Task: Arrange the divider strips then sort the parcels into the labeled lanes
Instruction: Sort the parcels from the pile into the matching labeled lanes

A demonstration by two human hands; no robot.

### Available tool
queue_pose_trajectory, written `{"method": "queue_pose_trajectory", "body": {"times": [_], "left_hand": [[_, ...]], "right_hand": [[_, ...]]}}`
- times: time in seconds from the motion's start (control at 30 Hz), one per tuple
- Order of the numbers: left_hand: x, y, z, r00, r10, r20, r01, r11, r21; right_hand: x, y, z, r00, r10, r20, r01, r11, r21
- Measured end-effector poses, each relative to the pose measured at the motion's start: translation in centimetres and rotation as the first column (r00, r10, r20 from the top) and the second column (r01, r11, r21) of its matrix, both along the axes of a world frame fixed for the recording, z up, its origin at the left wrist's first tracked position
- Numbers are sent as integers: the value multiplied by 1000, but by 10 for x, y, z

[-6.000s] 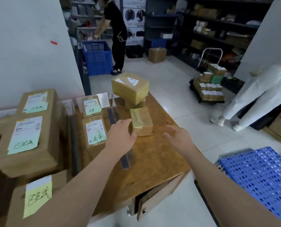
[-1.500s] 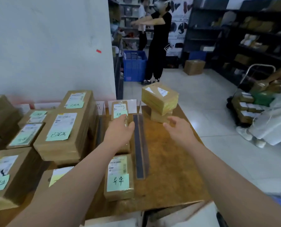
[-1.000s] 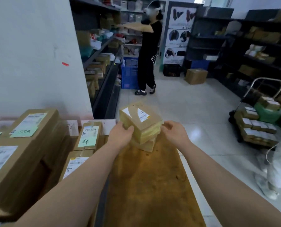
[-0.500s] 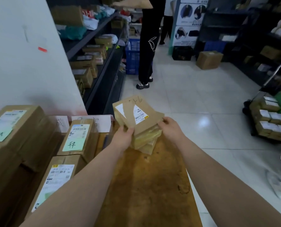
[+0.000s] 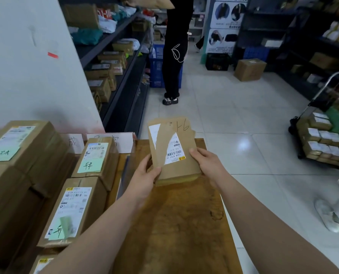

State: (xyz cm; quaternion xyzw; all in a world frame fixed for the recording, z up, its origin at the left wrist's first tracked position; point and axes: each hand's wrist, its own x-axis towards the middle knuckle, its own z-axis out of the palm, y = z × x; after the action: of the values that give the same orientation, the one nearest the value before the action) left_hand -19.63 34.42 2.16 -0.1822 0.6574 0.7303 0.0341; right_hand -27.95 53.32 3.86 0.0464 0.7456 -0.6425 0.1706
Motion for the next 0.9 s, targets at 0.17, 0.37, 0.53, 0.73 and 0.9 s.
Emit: {"method": "queue_pose_trajectory", "body": {"times": [0.17,0.37,0.53,0.73,0.9], "left_hand": [[18,10,22,995,33,93,-56,966,254],[26,-3,19,928,-106,357,-112,836,537],[44,15,3,931,-95,354,-109,851,514],[70,30,-20,970,47,238,-181,795,579],[82,28,-33,928,171,332,-300,872,388]], "right_hand": [[26,28,4,989,138,-54,-141,988,-59],[41,65,15,961,276,24,-274,960,-53],[54,75,-2,980,177,92,-165,978,-128],[68,75,-30,984,23,176,-9,997,-77],[76,84,-40,988,-10,154,17,999,-43]]}}
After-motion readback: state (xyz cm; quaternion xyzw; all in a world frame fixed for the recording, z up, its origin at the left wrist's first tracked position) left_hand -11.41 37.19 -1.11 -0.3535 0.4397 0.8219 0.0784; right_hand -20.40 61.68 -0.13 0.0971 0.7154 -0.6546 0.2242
